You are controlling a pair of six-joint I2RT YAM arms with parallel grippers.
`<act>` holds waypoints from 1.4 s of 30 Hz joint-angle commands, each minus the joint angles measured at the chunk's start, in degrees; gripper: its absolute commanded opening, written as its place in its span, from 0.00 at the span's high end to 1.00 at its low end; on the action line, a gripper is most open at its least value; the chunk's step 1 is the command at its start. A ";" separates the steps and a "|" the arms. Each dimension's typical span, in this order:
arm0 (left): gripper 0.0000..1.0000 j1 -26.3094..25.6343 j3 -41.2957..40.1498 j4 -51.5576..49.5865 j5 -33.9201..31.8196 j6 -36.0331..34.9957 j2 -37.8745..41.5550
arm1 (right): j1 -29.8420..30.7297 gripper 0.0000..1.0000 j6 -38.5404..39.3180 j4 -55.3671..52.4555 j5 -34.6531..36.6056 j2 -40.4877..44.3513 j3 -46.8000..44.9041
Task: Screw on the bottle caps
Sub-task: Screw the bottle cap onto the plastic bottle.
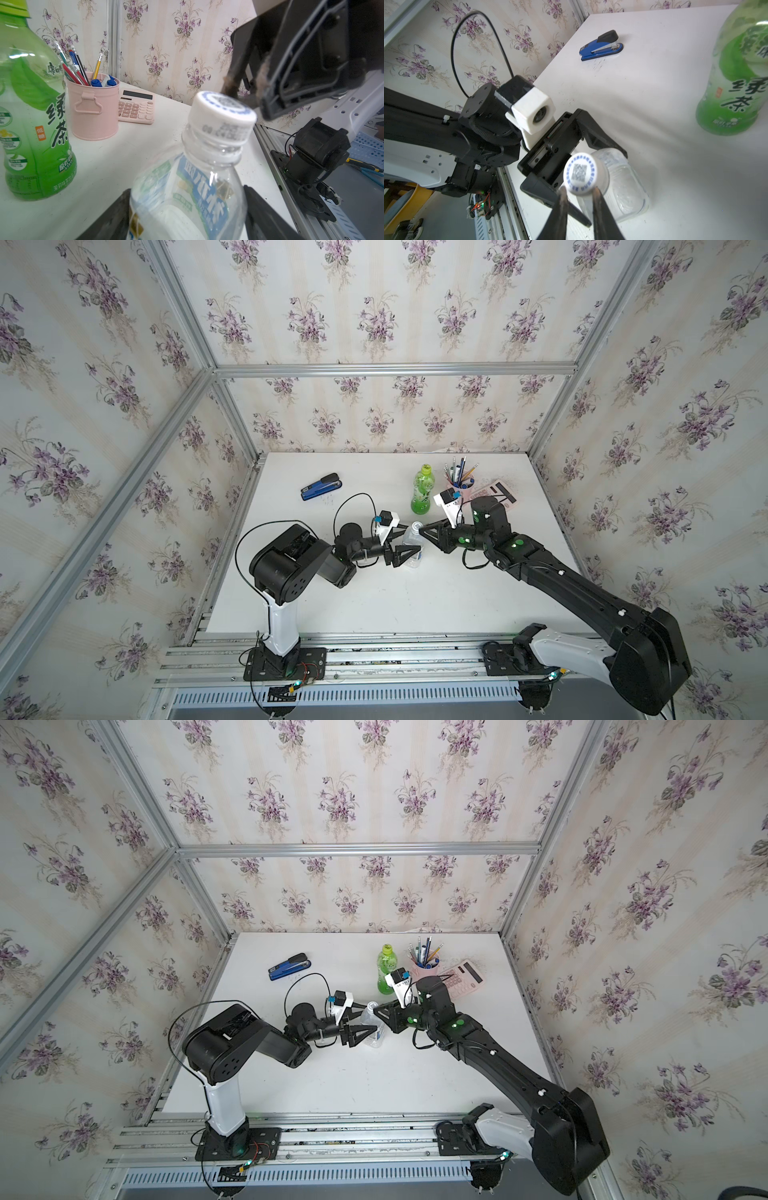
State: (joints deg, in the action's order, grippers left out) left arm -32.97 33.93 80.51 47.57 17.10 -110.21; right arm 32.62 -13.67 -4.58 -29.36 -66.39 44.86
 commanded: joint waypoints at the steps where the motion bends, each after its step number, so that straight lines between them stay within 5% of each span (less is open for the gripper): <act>1: 0.19 0.06 -0.42 -13.36 -2.38 -0.50 -0.72 | 0.99 0.74 -0.62 -2.05 -1.98 1.28 -0.62; 8: 0.19 0.10 -0.42 -13.27 -1.98 -0.62 -0.86 | 2.14 0.62 4.53 -10.86 -0.20 4.21 1.73; 12: 0.19 0.10 -0.37 -13.27 -1.60 -0.66 -0.83 | 1.80 0.34 8.37 -11.15 6.08 3.92 5.28; 16: 0.19 0.10 -0.34 -13.46 -1.51 -0.80 -0.71 | 0.78 0.22 8.23 -6.23 4.58 -1.72 9.11; 23: 0.19 0.10 -0.25 -13.92 -1.47 -0.95 -0.53 | 0.43 0.17 9.27 -1.80 -1.33 -9.84 12.35; 42: 0.19 0.10 -0.04 -14.35 -2.10 -0.75 -0.62 | 0.43 0.16 9.65 0.94 -8.24 -6.78 7.01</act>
State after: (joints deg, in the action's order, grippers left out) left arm -32.97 34.28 79.53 47.57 16.93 -109.97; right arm 33.01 -4.05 -4.75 -35.83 -73.76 52.18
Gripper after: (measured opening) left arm 0.810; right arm 0.841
